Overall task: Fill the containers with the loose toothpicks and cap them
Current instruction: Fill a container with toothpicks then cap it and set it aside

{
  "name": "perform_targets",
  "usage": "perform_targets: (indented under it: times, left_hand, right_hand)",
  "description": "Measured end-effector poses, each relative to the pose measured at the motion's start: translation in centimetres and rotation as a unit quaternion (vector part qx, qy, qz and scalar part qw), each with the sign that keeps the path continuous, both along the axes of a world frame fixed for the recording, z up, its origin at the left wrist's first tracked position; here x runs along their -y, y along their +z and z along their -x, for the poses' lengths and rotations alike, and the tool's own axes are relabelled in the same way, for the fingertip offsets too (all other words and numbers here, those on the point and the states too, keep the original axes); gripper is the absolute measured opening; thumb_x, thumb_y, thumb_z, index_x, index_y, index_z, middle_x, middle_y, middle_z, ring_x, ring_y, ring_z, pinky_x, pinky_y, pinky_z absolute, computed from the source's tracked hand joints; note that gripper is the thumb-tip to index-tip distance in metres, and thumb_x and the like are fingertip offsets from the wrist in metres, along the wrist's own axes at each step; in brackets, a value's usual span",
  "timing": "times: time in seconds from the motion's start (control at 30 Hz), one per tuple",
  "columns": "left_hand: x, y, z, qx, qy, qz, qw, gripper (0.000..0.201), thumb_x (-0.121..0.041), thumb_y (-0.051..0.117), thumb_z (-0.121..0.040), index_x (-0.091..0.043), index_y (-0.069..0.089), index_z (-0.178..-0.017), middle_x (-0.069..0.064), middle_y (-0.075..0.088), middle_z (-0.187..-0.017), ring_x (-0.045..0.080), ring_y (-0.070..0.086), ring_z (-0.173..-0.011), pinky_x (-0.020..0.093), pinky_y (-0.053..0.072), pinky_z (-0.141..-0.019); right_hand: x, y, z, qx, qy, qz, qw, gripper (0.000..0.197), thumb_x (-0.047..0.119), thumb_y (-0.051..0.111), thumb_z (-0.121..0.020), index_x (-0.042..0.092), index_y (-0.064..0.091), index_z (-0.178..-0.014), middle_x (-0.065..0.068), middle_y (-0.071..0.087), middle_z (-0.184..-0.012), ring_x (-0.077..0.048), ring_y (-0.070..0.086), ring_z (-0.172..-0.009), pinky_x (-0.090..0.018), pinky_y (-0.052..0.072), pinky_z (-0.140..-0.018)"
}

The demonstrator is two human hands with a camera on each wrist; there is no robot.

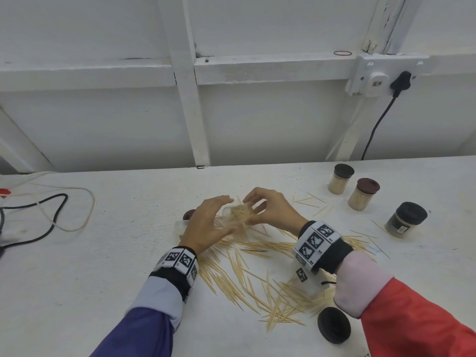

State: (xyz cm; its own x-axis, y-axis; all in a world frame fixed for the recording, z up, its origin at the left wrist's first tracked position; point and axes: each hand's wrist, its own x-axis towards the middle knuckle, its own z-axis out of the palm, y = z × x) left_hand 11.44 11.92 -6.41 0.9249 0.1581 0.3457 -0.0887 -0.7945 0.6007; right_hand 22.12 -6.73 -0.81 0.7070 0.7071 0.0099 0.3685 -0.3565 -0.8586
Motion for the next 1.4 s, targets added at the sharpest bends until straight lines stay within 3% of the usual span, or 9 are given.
perform_targets:
  times: [0.23, 0.37, 0.47, 0.57, 0.67, 0.87, 1.13, 1.27, 1.4]
  left_hand:
    - [-0.1, 0.0, -0.1, 0.018, -0.022, -0.022, 0.999, 0.066, -0.056, 0.067, -0.074, -0.027, 0.054, -0.132, -0.009, 0.053, -0.136, 0.008, 0.044, -0.127, 0.028, 0.034, -0.105]
    - [-0.2, 0.0, -0.2, 0.024, -0.030, -0.034, 0.999, 0.058, -0.044, 0.071, -0.074, -0.027, 0.058, -0.128, -0.012, 0.058, -0.127, 0.001, 0.046, -0.117, 0.029, 0.038, -0.099]
    - [-0.2, -0.1, -0.1, 0.022, -0.028, -0.045, 0.998, 0.053, -0.050, 0.063, -0.076, -0.025, 0.061, -0.123, -0.014, 0.062, -0.119, 0.001, 0.050, -0.110, 0.030, 0.039, -0.095]
    - [-0.2, -0.2, -0.1, 0.017, -0.014, -0.037, 0.999, 0.055, -0.053, 0.060, -0.076, -0.023, 0.061, -0.123, -0.017, 0.059, -0.117, 0.000, 0.050, -0.108, 0.028, 0.037, -0.095]
    - [-0.2, -0.1, -0.1, 0.016, -0.004, -0.026, 1.000, 0.054, -0.048, 0.067, -0.076, -0.022, 0.061, -0.123, -0.020, 0.056, -0.115, -0.002, 0.049, -0.107, 0.024, 0.034, -0.095]
    - [0.1, 0.2, -0.1, 0.001, 0.010, -0.011, 1.000, 0.051, -0.030, 0.082, -0.077, -0.020, 0.062, -0.123, -0.019, 0.057, -0.114, -0.002, 0.049, -0.106, 0.017, 0.030, -0.093]
    - [0.2, 0.4, 0.1, -0.008, 0.015, -0.003, 1.000, 0.051, -0.030, 0.082, -0.077, -0.019, 0.061, -0.123, -0.013, 0.061, -0.116, 0.002, 0.052, -0.107, 0.018, 0.030, -0.094]
    - [0.3, 0.6, 0.1, -0.009, 0.016, -0.002, 1.000, 0.052, -0.030, 0.082, -0.077, -0.019, 0.062, -0.123, -0.011, 0.062, -0.117, 0.003, 0.053, -0.107, 0.020, 0.032, -0.095]
    - [0.3, 0.7, 0.2, -0.013, 0.022, -0.004, 1.000, 0.052, -0.030, 0.082, -0.076, -0.019, 0.062, -0.123, -0.016, 0.058, -0.113, 0.000, 0.050, -0.105, 0.018, 0.032, -0.093]
  right_hand:
    - [0.0, 0.1, 0.2, -0.016, 0.035, 0.001, 0.999, 0.045, 0.005, 0.088, -0.062, 0.025, 0.059, -0.091, -0.003, 0.063, -0.104, -0.025, 0.068, -0.087, -0.026, 0.057, -0.070]
    - [-0.1, -0.1, 0.4, -0.058, 0.047, -0.006, 0.997, 0.044, 0.007, 0.088, -0.065, 0.020, 0.063, -0.100, -0.004, 0.065, -0.107, -0.029, 0.068, -0.090, -0.038, 0.059, -0.080]
    - [0.2, 0.3, -0.2, -0.135, 0.070, -0.007, 0.988, 0.042, 0.013, 0.080, -0.078, 0.017, 0.062, -0.116, -0.005, 0.063, -0.115, -0.025, 0.067, -0.098, -0.030, 0.059, -0.078]
    - [1.3, 0.3, -2.4, -0.118, 0.022, 0.060, 0.991, 0.047, 0.029, 0.068, -0.089, 0.017, 0.054, -0.133, -0.006, 0.056, -0.131, -0.019, 0.058, -0.113, -0.028, 0.050, -0.089]
    - [3.2, -0.7, -6.2, -0.060, -0.116, 0.152, 0.980, 0.052, 0.021, 0.061, -0.094, 0.009, 0.044, -0.142, -0.010, 0.041, -0.147, -0.026, 0.042, -0.133, -0.035, 0.036, -0.104]
    - [6.5, -4.1, -10.5, 0.045, -0.154, 0.443, 0.882, 0.050, 0.019, 0.060, -0.089, 0.005, 0.042, -0.134, -0.015, 0.046, -0.136, -0.033, 0.045, -0.127, -0.044, 0.039, -0.105]
    - [5.5, -4.0, -9.7, 0.143, -0.110, 0.364, 0.914, 0.023, -0.003, 0.049, -0.085, -0.001, 0.067, -0.099, -0.016, 0.066, -0.109, -0.032, 0.062, -0.103, -0.031, 0.049, -0.083]
    - [4.0, -3.6, -7.5, 0.165, -0.052, 0.314, 0.933, 0.025, -0.001, 0.052, -0.086, -0.004, 0.071, -0.102, -0.018, 0.070, -0.107, -0.033, 0.065, -0.099, -0.038, 0.052, -0.088]
    - [2.7, -3.5, -5.6, 0.186, 0.008, 0.287, 0.940, 0.027, 0.000, 0.052, -0.091, 0.006, 0.071, -0.110, -0.009, 0.069, -0.110, -0.024, 0.063, -0.098, -0.027, 0.047, -0.086]
